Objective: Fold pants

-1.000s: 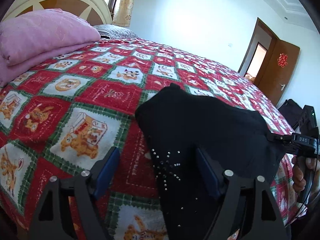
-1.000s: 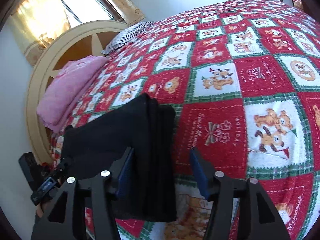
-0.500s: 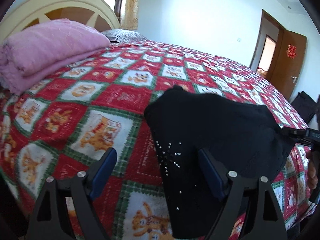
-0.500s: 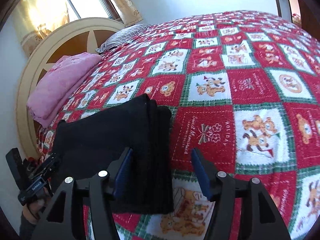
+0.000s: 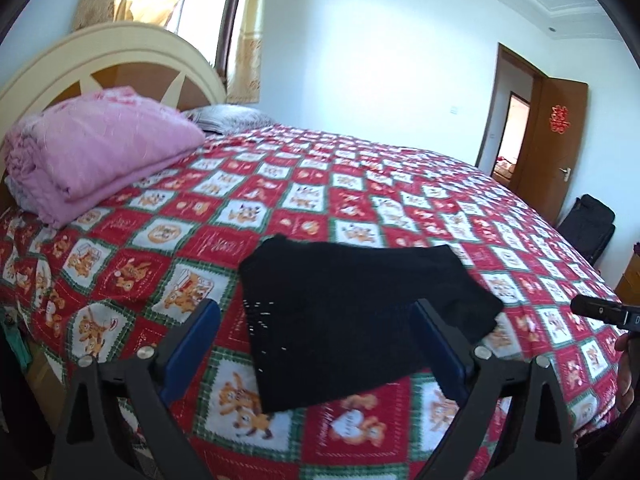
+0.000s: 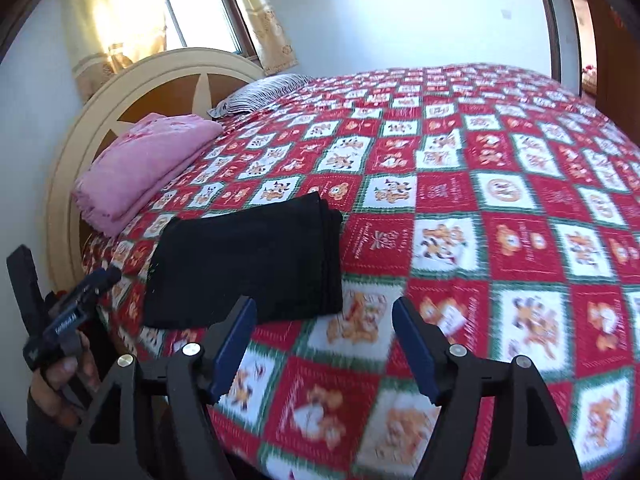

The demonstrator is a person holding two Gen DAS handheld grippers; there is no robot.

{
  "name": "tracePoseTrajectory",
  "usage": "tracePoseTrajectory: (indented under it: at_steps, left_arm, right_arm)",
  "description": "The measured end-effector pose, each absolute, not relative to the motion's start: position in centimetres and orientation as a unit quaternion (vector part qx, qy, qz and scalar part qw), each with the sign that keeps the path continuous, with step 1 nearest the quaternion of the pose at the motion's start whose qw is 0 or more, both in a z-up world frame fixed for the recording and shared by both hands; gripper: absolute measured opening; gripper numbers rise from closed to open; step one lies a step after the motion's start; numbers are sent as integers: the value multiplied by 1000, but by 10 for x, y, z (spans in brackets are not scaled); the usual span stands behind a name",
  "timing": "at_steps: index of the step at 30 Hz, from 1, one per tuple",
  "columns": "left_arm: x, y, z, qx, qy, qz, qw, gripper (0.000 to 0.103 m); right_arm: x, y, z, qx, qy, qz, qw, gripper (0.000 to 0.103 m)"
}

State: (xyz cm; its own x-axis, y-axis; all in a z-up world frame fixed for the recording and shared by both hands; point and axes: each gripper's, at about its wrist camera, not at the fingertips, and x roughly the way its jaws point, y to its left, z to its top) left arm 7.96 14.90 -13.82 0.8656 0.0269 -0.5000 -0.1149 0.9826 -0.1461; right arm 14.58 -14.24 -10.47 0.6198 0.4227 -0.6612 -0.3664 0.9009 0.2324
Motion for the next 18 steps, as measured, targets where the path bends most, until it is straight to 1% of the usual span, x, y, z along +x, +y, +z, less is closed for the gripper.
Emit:
tracePoseTrajectory:
  at_steps: [4, 9, 18]
  left_arm:
    - [68, 136, -127, -75, 246, 26, 966, 100]
    - [57, 126, -118, -63, 236, 20, 970, 100]
    - [51, 121, -117, -62, 231, 18, 971, 101]
  right_arm:
    - [117, -155, -88, 36, 351, 214, 911, 74]
    - [100, -157, -73, 21, 318, 203, 926, 76]
    - [92, -153, -68, 17, 308, 210, 928, 77]
